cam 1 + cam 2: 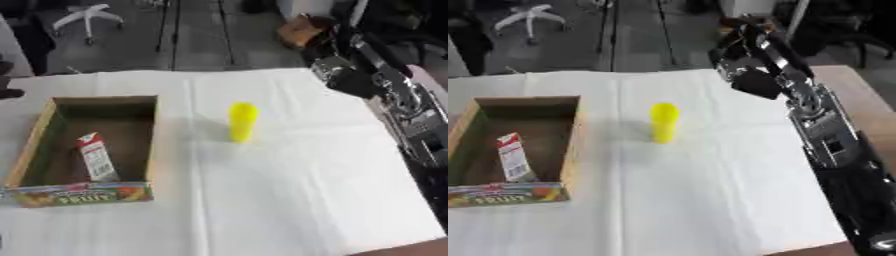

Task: Pick up objects on the table and place them in the box.

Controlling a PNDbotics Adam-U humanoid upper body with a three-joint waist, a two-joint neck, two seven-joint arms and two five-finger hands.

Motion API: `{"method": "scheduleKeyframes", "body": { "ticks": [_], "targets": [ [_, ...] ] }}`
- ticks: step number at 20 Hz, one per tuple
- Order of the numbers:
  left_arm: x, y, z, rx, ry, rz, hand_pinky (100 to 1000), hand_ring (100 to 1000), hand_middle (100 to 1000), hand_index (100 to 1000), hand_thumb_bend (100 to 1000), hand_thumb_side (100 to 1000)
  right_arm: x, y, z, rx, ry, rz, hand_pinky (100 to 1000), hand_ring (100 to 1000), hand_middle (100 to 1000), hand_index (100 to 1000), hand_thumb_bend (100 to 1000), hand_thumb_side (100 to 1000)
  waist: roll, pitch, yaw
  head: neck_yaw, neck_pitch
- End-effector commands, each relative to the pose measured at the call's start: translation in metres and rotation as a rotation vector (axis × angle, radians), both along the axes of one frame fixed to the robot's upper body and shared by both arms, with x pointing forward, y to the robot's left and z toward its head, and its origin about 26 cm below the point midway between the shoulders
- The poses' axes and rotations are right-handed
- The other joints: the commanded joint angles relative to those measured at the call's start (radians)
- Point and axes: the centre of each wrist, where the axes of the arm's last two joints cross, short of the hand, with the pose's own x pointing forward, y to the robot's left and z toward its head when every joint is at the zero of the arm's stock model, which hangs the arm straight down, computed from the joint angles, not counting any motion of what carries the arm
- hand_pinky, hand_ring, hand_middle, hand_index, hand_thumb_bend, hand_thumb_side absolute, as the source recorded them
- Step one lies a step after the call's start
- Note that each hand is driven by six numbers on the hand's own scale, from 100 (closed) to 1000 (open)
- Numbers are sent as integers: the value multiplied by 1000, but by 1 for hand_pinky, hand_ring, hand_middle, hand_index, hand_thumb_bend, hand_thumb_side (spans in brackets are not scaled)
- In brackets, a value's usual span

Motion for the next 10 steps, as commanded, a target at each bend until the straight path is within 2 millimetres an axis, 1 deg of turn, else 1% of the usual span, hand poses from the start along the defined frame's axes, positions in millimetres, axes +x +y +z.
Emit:
{"method": "scheduleKeyframes", "body": {
  "ticks": [1, 10],
  "targets": [
    [-1, 2, 9, 18, -28, -3, 645, 832, 676, 782, 402, 999, -1, -4, 14, -12, -44, 1, 708, 652, 681, 953, 304, 522, 3, -10, 0, 0, -10],
    [-1, 2, 9, 18, -28, -8, 645, 833, 677, 782, 398, 1000, -1, -2, 13, -15, -39, 6, 708, 652, 681, 954, 290, 521, 3, -8, -1, -5, -10]
  ]
}}
